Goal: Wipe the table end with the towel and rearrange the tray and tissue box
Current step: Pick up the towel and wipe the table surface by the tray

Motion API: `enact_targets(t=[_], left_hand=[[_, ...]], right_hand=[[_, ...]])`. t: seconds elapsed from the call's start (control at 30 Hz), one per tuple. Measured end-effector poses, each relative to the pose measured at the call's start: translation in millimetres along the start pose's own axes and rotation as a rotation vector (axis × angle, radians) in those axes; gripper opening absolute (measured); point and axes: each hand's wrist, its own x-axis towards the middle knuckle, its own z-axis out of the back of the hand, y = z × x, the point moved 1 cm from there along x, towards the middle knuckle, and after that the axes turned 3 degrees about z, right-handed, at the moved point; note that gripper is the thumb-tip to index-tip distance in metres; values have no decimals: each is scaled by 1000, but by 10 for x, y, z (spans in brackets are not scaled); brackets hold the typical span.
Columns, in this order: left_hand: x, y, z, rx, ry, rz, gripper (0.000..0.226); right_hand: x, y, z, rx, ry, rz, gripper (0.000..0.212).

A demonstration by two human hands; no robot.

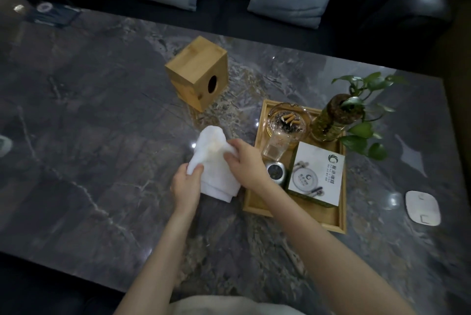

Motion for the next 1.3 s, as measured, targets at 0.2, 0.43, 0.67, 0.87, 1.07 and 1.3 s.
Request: enact_targets(t=[0.2,0.43,0.67,0.87,1.07,1.3], left_hand=[[-343,-441,82,-260,186,-57,13],[-979,-1078,-6,-296,432,-248,5],[-1608,-1351,-412,-342,726,-365,6],[-1930,-1157,-935,-456,1007,-146,23],[-2058,-855,-1456,-423,1088,102,11],[-2022,-689,-2089,12,1111,57,14]], right_hand=[[-316,7,464,388,-144,-126,22],[-706,-300,806,1036,-205,-411,15],[-1201,-474,963,1694,-226,-357,65],[-1614,-759,1175,1957,-461,-196,75],[-1897,-1178,1637,1798,-703,-252,56],[-2109,-1504,2154,1801,-663,-251,43]])
